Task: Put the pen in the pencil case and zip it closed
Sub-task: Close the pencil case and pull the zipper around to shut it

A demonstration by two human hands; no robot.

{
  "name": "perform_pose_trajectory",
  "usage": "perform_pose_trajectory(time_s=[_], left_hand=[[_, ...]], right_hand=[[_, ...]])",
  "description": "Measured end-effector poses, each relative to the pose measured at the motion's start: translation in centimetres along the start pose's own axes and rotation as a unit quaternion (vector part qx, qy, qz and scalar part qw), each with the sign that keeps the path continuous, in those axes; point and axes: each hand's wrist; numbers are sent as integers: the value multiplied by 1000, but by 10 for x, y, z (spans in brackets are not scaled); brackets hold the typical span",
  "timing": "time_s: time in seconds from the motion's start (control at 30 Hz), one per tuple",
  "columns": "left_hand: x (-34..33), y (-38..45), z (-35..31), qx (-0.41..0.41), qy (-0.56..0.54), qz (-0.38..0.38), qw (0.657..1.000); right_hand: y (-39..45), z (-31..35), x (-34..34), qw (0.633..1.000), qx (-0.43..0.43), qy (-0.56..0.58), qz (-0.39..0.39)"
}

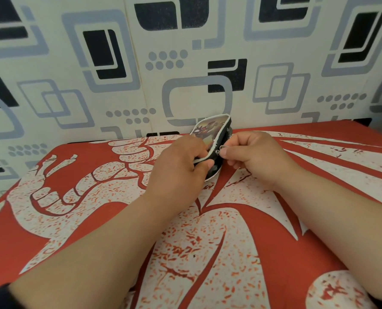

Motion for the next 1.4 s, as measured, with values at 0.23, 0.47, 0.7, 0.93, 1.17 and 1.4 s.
perform_pose_trajectory(time_s=[0.23,0.47,0.7,0.93,1.17,1.4], left_hand=[[-2,-1,-1,-5,5,14,1000],[0,-4,-5,-45,5,3,999],[-6,-1,-4,26,21,34,999],[-7,0,1,0,38,7,999],[-9,2,2,21,53,-8,998],[-6,3,6,44,60,-16,997]], right_hand=[[7,-7,7,999,-14,21,-46],[18,-16,25,978,-66,36,-194],[14,-14,26,985,-86,138,-63],[2,-3,6,989,-58,123,53],[2,-2,2,997,-8,73,29],[-2,0,-2,997,43,35,48]])
Point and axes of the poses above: each hand's wrist, its own y-axis towards the middle knuckle, its own x-axis out of the back of the hand, z = x × y, and after that the axes turned 1 degree about -x, right-handed
